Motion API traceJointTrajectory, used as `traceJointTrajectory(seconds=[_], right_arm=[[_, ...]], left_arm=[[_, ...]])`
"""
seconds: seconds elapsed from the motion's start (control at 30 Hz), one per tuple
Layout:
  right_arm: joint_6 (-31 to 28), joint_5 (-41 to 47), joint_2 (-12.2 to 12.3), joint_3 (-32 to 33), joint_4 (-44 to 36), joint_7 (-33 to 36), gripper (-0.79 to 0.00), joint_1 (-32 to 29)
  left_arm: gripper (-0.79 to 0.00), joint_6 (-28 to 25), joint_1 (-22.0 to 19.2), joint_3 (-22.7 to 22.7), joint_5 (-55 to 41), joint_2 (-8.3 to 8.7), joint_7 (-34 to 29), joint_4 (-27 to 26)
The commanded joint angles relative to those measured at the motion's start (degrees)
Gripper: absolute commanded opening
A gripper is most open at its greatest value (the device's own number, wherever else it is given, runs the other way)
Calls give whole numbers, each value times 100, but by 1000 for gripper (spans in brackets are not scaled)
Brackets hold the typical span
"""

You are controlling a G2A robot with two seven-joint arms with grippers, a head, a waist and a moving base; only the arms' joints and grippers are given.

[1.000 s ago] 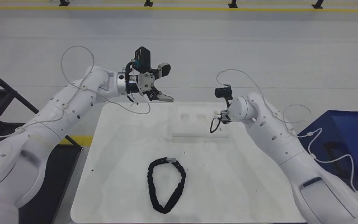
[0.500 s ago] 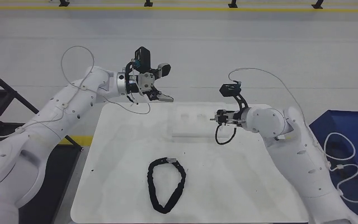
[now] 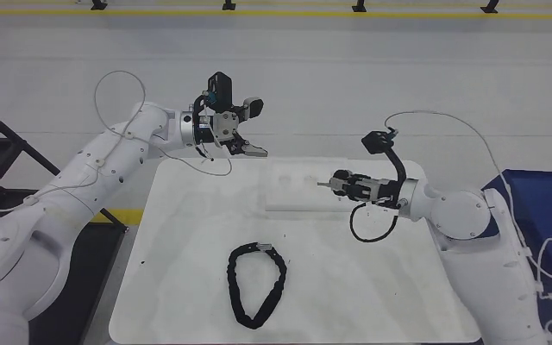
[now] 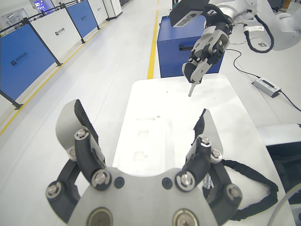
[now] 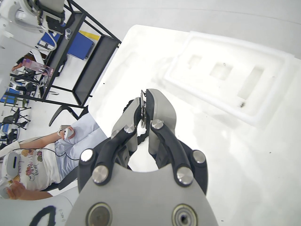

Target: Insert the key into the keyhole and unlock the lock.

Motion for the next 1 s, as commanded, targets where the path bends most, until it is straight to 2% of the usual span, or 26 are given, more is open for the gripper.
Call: traceJointTrajectory(seconds=[0.0, 0.13, 0.8, 0.97], right_arm=[[-69, 273, 6, 88, 88, -61, -785, -54], [-183, 710, 10, 171, 316, -141, -785, -98], [-183, 710, 10, 171, 316, -141, -785, -98], [-183, 710, 10, 171, 316, -141, -785, -98]], left_arm=[[0, 0, 0, 0, 0, 0, 0, 0], [0, 0, 0, 0, 0, 0, 0, 0], [0, 0, 0, 0, 0, 0, 0, 0], [0, 163, 228, -190, 43, 63, -227, -201]])
